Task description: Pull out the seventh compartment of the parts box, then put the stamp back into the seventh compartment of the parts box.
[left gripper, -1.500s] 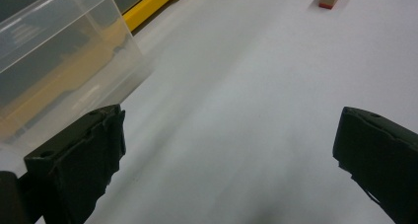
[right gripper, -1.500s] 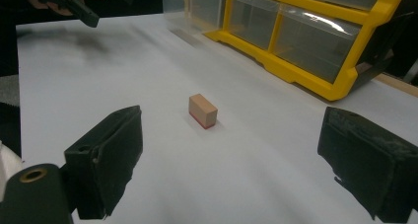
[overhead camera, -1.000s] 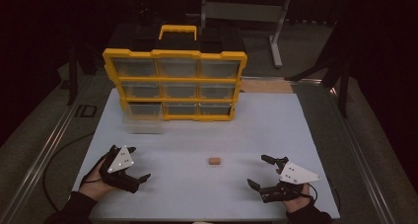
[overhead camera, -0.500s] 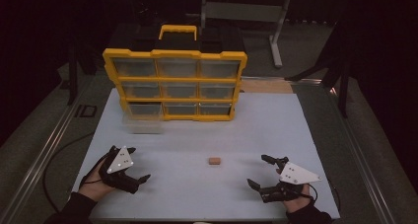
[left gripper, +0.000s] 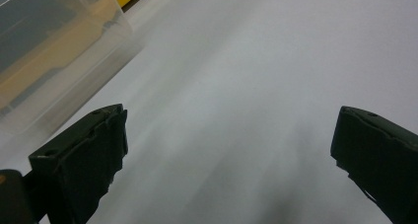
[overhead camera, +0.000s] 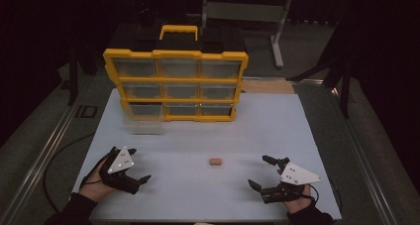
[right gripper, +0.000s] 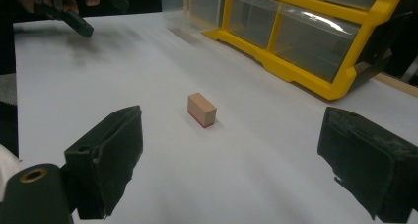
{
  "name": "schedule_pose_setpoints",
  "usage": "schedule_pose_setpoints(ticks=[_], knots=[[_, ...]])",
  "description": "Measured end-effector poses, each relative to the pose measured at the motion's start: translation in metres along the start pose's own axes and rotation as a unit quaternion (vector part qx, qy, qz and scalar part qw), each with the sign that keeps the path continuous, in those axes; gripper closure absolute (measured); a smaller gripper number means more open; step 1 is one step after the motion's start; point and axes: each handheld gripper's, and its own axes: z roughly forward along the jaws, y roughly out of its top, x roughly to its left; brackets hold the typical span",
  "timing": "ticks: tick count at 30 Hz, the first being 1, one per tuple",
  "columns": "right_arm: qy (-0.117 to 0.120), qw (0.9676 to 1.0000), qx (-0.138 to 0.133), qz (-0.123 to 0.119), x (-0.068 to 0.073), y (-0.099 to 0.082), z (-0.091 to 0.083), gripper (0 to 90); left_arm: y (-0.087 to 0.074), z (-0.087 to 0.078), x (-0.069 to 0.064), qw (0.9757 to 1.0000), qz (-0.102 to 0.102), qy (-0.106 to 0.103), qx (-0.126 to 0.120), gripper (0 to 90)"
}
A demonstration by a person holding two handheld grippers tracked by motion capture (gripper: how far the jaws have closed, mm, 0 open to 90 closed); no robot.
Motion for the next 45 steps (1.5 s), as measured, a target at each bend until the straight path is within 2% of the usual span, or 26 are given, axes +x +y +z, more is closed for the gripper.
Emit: schedule_pose_setpoints(ticks=[4,21,27,36,41,45], knots=[[0.0,1.0,-0.001,-0.002,0.0,0.0,0.0,10.0,0.0,-0.001,0.0,1.0,0.003,-0.001,-0.002,0.0],[-0.001,1.0,0.0,0.0,0.0,0.0,0.0,10.0,0.01,-0.006,0.002,0.9998,-0.01,-0.017,-0.006,0.0],[-0.001,1.0,-0.001,0.001,0.001,0.001,0.0,10.0,0.022,-0.007,0.003,0.9996,-0.001,-0.03,-0.001,0.0],[-0.001,1.0,-0.001,0.0,0.001,0.001,0.0,10.0,0.044,-0.013,0.006,0.9986,0.01,-0.051,-0.01,0.0],[-0.002,1.0,-0.001,0.0,0.001,0.001,0.0,10.0,0.056,-0.011,0.008,0.9977,0.02,-0.065,-0.01,0.0],[-0.002,1.0,0.0,0.0,0.001,0.001,0.001,10.0,0.066,-0.011,0.011,0.9966,0.025,-0.076,-0.018,0.0]])
